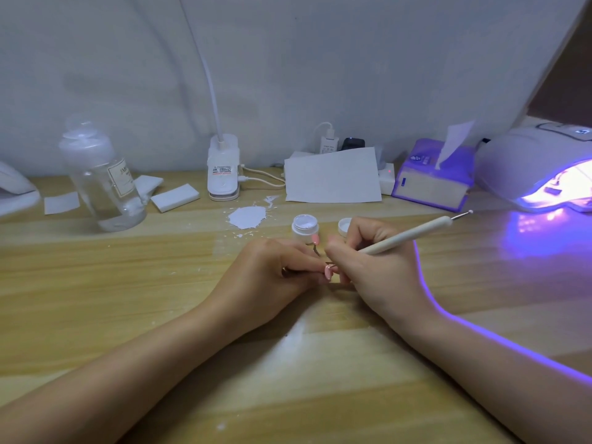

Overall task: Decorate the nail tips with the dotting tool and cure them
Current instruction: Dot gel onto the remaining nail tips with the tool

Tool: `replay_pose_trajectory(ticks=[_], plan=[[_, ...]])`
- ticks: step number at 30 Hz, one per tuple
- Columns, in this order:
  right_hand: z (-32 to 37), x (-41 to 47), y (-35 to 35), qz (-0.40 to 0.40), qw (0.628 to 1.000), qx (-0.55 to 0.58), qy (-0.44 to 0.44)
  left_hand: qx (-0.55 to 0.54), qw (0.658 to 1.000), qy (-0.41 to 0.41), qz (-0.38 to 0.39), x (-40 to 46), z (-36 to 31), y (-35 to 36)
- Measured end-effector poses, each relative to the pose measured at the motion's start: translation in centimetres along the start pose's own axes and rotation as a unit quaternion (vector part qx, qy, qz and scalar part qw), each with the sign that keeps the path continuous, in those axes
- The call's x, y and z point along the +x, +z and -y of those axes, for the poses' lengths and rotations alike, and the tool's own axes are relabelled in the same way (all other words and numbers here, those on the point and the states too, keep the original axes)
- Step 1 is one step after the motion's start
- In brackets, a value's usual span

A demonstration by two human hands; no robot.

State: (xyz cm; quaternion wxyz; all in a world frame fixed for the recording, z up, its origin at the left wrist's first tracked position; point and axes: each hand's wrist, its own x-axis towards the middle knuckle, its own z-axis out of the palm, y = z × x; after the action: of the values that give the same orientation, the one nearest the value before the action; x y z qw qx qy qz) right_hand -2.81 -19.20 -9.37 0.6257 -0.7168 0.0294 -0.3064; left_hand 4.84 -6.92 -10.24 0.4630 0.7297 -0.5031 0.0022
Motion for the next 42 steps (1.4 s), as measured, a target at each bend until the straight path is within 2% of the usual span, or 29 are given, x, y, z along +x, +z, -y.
replay_pose_trajectory(ticks=[42], plan=[[-0.11, -0.08, 0.01, 0.002, 1.0, -0.017, -0.017, 0.002, 1.0, -0.001, 0.009, -0.05, 0.17, -0.09]])
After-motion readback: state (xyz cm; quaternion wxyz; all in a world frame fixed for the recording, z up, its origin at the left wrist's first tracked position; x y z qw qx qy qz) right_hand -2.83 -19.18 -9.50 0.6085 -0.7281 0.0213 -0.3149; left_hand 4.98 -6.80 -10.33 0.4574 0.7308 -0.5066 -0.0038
